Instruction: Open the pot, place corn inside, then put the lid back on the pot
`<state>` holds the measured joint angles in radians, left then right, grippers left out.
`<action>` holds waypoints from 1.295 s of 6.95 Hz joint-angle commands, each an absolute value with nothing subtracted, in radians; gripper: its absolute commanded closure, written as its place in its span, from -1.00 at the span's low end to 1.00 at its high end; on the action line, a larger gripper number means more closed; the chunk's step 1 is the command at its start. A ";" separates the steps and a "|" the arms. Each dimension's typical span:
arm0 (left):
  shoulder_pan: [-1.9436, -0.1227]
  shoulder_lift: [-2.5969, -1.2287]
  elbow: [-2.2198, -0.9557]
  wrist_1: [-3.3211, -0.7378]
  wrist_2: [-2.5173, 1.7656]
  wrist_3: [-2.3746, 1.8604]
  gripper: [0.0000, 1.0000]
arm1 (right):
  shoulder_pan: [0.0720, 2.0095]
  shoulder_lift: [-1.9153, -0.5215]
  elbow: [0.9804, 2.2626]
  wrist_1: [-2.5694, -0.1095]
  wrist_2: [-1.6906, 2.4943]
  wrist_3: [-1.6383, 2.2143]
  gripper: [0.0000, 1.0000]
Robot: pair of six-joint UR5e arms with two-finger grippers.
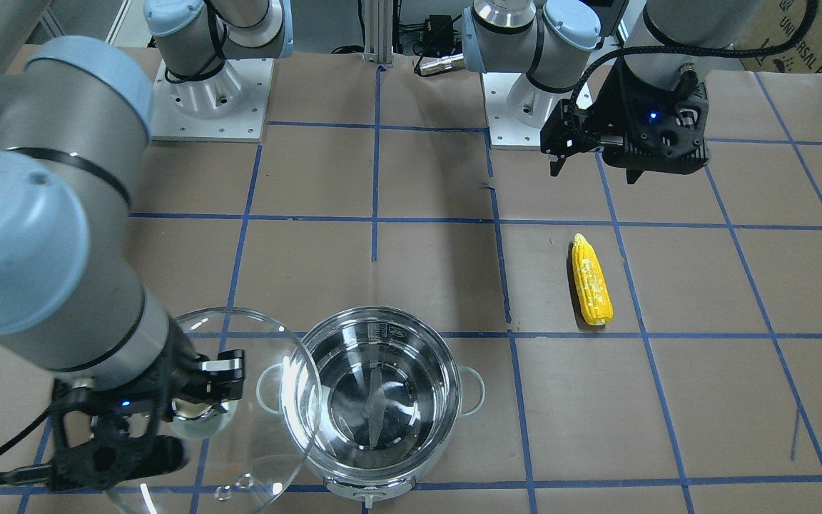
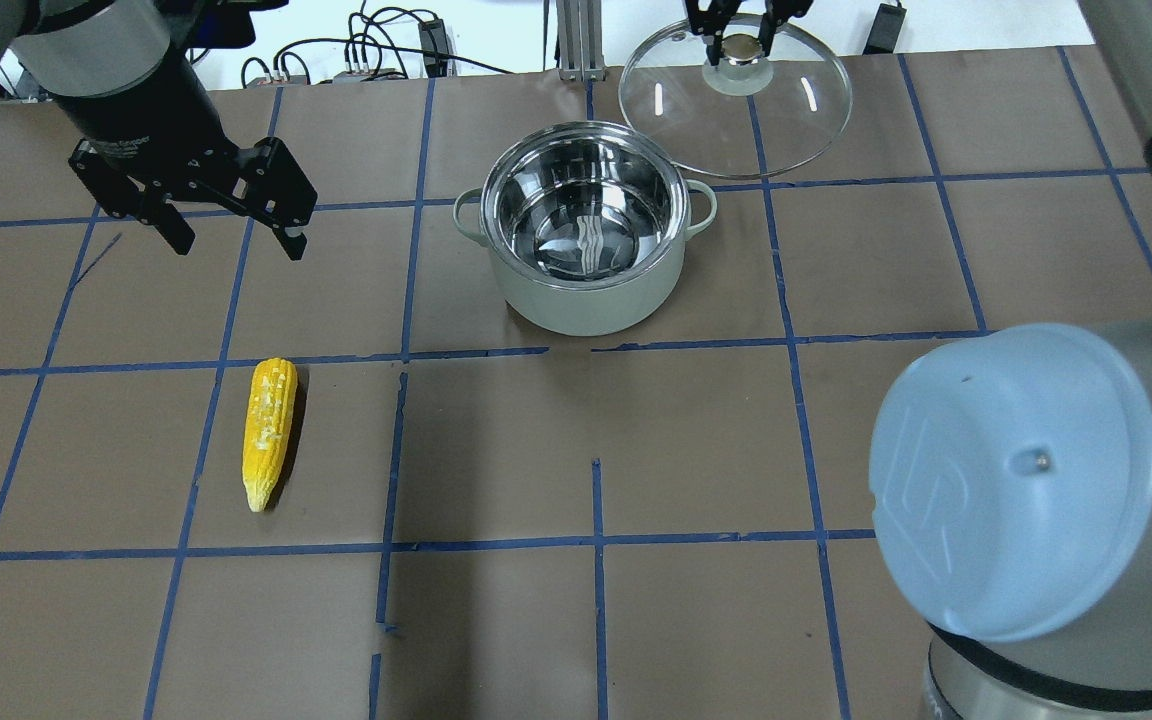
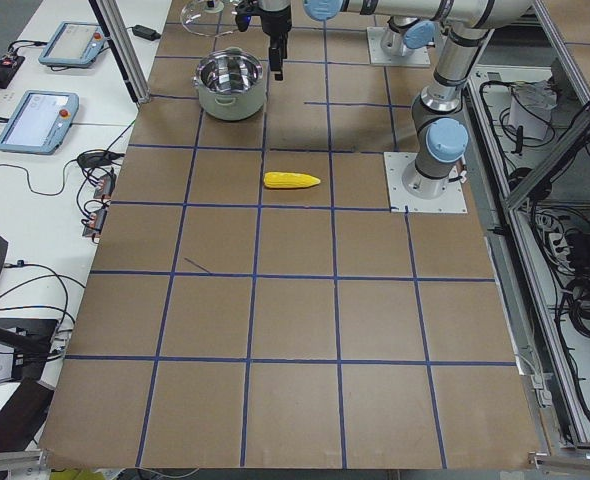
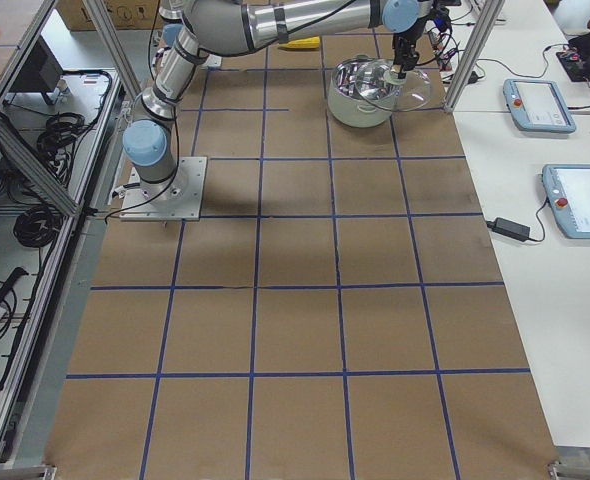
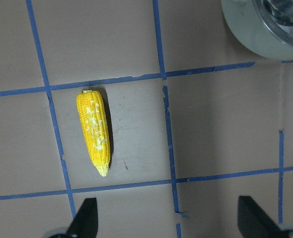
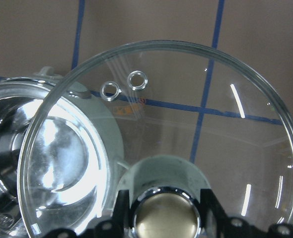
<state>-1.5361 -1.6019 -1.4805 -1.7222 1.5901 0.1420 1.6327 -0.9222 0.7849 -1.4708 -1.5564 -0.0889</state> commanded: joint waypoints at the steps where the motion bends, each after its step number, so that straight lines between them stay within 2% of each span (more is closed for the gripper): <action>1: -1.485 -1.656 -1.547 -1.595 1.588 0.251 -1.00 | 1.544 -0.920 0.784 -1.468 -1.555 -0.120 0.93; 3: -1.373 -1.764 -1.682 -1.412 1.586 0.348 -1.00 | 1.491 -0.910 0.785 -1.470 -1.546 -0.135 0.93; 7: -1.283 -1.838 -1.976 -1.022 1.588 0.393 -1.00 | 1.493 -0.894 0.787 -1.474 -1.546 -0.120 0.93; 9: -1.279 -1.867 -2.057 -0.896 1.588 0.422 -1.00 | 1.494 -0.896 0.785 -1.480 -1.546 -0.117 0.93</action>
<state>-1.2857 -1.8466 -2.0077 -0.9647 1.5893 0.3987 1.4928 -0.8952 0.7868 -1.4756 -1.5462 -0.1185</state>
